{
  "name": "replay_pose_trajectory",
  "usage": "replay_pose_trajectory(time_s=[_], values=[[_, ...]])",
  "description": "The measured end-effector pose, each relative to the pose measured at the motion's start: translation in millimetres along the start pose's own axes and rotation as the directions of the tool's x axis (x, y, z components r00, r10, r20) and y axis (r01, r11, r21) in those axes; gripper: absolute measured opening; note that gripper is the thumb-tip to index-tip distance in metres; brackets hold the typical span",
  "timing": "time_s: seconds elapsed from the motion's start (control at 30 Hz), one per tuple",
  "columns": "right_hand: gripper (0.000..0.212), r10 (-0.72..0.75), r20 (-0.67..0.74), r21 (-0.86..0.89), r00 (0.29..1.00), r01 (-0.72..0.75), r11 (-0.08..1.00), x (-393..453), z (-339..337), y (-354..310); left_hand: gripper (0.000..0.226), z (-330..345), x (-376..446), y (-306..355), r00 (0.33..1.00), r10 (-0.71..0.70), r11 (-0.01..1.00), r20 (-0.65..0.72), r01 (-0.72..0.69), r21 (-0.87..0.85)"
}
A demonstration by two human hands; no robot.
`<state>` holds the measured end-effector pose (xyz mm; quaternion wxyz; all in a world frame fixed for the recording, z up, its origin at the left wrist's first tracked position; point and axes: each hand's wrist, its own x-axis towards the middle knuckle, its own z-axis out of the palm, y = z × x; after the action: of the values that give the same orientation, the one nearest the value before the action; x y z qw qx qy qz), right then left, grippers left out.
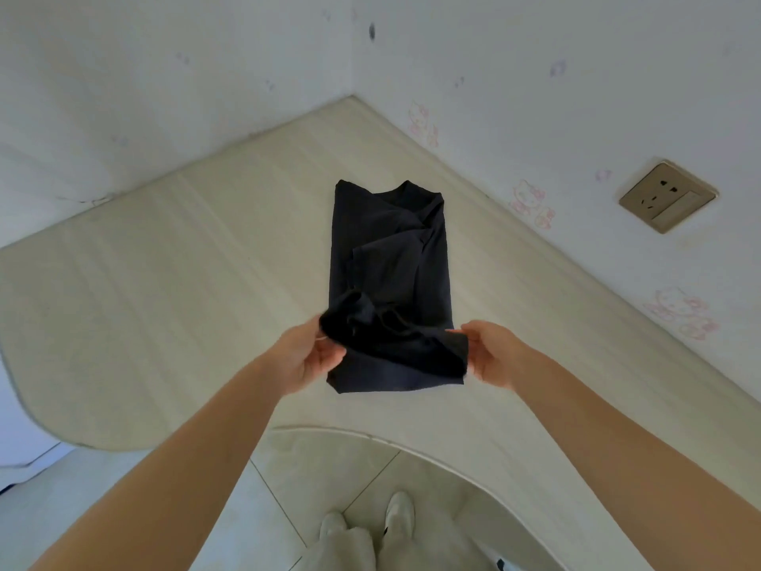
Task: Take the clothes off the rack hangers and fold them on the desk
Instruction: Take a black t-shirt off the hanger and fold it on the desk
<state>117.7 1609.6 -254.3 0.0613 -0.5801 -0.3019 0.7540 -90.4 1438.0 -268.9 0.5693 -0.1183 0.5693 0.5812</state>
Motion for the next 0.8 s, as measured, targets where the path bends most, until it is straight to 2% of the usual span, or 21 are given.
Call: replay_pose_trajectory(time_s=[0.03,0.07,0.13,0.17,0.23,0.3,0.4,0.47,0.6,0.73,0.8], values=[[0.018,0.009,-0.025,0.057,1.000,-0.007,0.998,8.9,0.5,-5.1,0.030,2.0,10.8,5.3,0.998,0.013,1.000,-0.067,-0.011,0.022],[0.020,0.021,-0.049,0.039,0.999,-0.019,0.999,16.0,1.3,-6.7,0.038,1.6,18.9,6.6,0.992,0.033,0.988,-0.124,-0.014,0.151],[0.024,0.036,-0.113,-0.184,0.993,-0.056,0.981,28.2,2.2,-1.9,0.041,-0.1,31.6,-1.4,0.970,0.110,0.873,-0.216,0.009,0.487],[0.025,0.023,-0.151,-0.330,0.988,-0.072,0.941,34.7,3.3,2.5,0.040,-1.4,37.1,-7.7,0.964,0.144,0.814,-0.222,0.012,0.581],[0.023,-0.061,-0.191,-0.551,0.980,-0.056,0.833,46.5,6.4,9.4,0.033,-4.3,43.5,-20.5,0.966,0.173,0.780,-0.194,-0.014,0.626],[0.022,-0.180,-0.175,-0.668,0.968,0.017,0.744,58.9,9.0,13.3,0.032,-3.9,44.8,-28.2,0.957,0.234,0.718,-0.173,-0.050,0.694],[0.032,-0.264,-0.170,-0.729,0.949,0.059,0.682,68.0,11.9,13.8,0.035,3.4,40.4,-36.3,0.915,0.367,0.594,-0.167,-0.093,0.799],[0.029,-0.287,-0.162,-0.730,0.944,0.081,0.679,72.9,10.7,13.6,0.036,9.0,37.7,-41.2,0.902,0.411,0.529,-0.132,-0.118,0.840],[0.022,-0.353,-0.135,-0.792,0.926,0.113,0.599,76.0,6.8,13.4,0.050,8.9,32.5,-51.9,0.937,0.348,0.405,-0.033,-0.118,0.907],[0.020,-0.385,-0.102,-0.856,0.917,0.116,0.503,79.0,0.5,13.5,0.048,-0.1,34.7,-50.9,0.965,0.261,0.434,-0.043,-0.077,0.897],[0.022,-0.378,-0.076,-0.878,0.923,0.118,0.464,79.9,-1.7,13.1,0.042,-5.1,35.6,-50.0,0.967,0.252,0.414,-0.049,-0.061,0.908]])
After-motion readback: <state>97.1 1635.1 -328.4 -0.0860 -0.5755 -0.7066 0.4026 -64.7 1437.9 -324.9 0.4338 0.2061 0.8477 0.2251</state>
